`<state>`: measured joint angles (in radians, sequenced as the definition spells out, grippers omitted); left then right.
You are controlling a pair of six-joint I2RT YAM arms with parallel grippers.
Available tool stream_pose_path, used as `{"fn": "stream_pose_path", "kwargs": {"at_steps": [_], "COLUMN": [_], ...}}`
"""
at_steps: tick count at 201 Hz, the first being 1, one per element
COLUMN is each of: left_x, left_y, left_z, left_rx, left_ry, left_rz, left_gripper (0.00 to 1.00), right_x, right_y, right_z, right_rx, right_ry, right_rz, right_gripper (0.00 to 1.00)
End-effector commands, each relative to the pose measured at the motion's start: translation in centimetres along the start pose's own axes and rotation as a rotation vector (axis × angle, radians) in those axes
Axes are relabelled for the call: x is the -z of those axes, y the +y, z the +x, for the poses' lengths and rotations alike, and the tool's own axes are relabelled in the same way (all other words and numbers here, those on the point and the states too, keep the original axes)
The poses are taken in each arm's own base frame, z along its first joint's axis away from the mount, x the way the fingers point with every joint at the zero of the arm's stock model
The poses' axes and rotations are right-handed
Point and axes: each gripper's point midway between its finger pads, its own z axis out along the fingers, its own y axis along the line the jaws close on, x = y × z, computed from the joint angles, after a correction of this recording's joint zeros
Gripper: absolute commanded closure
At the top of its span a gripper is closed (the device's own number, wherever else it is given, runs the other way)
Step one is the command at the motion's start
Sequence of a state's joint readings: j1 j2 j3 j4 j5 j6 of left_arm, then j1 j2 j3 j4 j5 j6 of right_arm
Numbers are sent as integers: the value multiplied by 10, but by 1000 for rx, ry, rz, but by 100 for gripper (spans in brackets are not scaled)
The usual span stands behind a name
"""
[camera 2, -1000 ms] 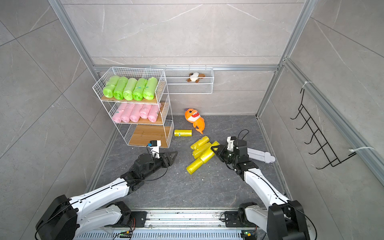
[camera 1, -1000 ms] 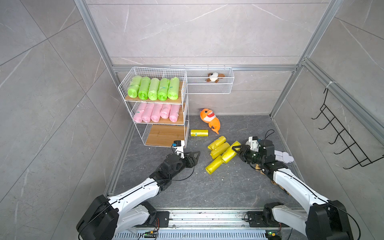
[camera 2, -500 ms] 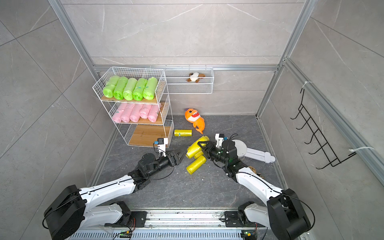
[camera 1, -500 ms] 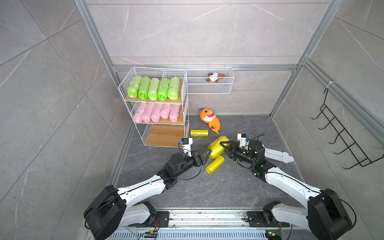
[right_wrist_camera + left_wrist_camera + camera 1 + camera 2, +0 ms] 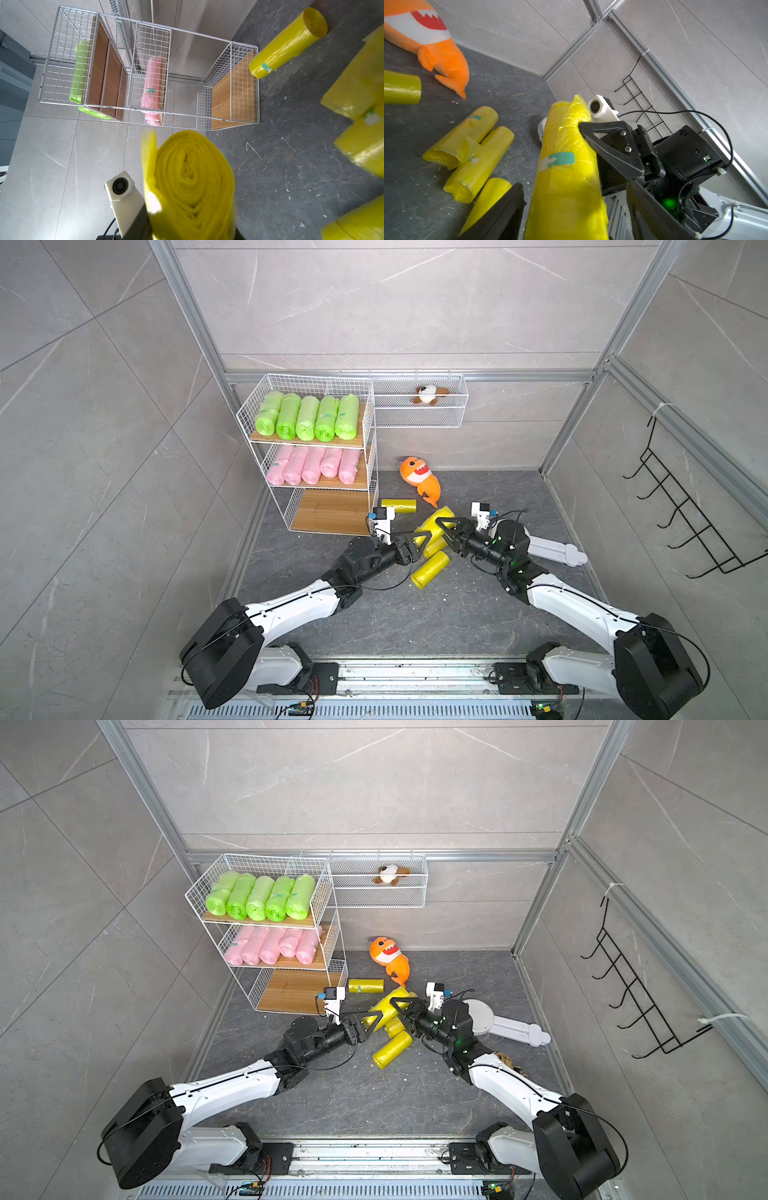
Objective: Sort the rolls of trash bags by color and place them on the shelf
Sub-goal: Place the roll of trash bags on the shelf.
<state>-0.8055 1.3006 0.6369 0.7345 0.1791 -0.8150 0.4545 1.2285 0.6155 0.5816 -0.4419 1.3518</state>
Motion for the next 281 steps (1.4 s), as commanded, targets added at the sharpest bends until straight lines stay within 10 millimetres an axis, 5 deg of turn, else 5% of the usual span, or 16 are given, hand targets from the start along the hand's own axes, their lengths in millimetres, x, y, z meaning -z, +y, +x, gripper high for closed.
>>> {"fn": "stream_pose_path", "kwargs": {"at_steps": [1, 70, 91, 113, 137, 182, 235, 281], "left_x": [-3, -2, 3, 13, 33, 107, 194, 205], "left_y": [-20, -12, -7, 3, 32, 123, 182, 204], "left_z": [-10, -2, -2, 0, 5, 9, -30, -90], "left_rx": [-35, -7, -26, -48, -71, -70, -79, -107], "left_ry": [-24, -8, -11, -2, 8, -64, -322, -466], "left_rz": [72, 62, 28, -23, -134, -463, -795, -791], "left_gripper": [34, 69, 79, 87, 91, 93, 97, 97], "right_x": [3, 3, 5, 9, 19, 38, 34, 22], "right_y": [43, 35, 28, 19, 8, -10, -18, -22], "right_z": [-1, 0, -1, -3, -6, -7, -6, -2], "right_rx": [39, 46, 64, 97, 155, 253, 292, 281], "right_ry": [0, -15, -30, -49, -77, -95, -70, -26], "right_rz": [-124, -107, -72, -23, 61, 207, 237, 223], "right_gripper": [63, 61, 51, 29, 17, 16, 17, 17]}}
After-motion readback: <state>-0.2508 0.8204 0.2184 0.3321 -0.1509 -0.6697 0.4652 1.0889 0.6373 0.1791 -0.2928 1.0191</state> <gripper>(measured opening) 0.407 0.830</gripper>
